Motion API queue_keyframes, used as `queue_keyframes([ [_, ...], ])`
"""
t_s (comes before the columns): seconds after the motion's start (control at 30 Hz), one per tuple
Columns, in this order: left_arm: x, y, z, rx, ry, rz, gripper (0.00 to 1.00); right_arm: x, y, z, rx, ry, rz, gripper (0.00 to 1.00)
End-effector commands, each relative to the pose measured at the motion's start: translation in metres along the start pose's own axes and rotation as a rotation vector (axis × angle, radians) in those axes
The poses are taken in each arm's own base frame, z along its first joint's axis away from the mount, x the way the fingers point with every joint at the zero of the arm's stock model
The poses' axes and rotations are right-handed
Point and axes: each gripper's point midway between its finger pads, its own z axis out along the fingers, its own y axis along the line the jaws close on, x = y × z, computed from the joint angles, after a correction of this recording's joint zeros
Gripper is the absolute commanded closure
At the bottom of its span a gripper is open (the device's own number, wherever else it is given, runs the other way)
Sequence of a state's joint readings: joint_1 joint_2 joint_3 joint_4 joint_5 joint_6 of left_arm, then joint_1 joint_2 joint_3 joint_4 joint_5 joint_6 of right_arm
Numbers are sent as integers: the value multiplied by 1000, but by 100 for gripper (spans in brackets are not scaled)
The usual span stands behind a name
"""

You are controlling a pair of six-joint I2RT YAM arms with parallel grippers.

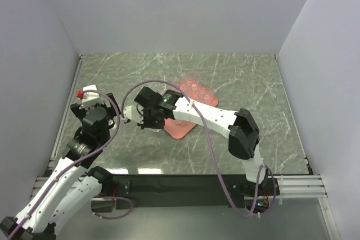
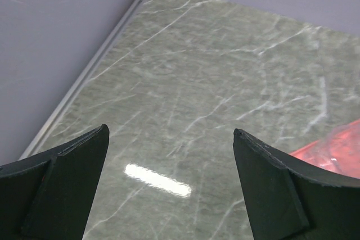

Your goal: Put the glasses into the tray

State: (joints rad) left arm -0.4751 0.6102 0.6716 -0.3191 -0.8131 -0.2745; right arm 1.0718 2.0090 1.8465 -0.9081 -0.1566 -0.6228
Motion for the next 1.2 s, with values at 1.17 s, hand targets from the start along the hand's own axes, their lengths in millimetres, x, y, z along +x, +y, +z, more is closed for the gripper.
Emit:
queue_keyframes([
  [1.17, -32, -1, -12, 55, -109, -143, 1, 28, -41, -20, 159, 15, 168, 66],
])
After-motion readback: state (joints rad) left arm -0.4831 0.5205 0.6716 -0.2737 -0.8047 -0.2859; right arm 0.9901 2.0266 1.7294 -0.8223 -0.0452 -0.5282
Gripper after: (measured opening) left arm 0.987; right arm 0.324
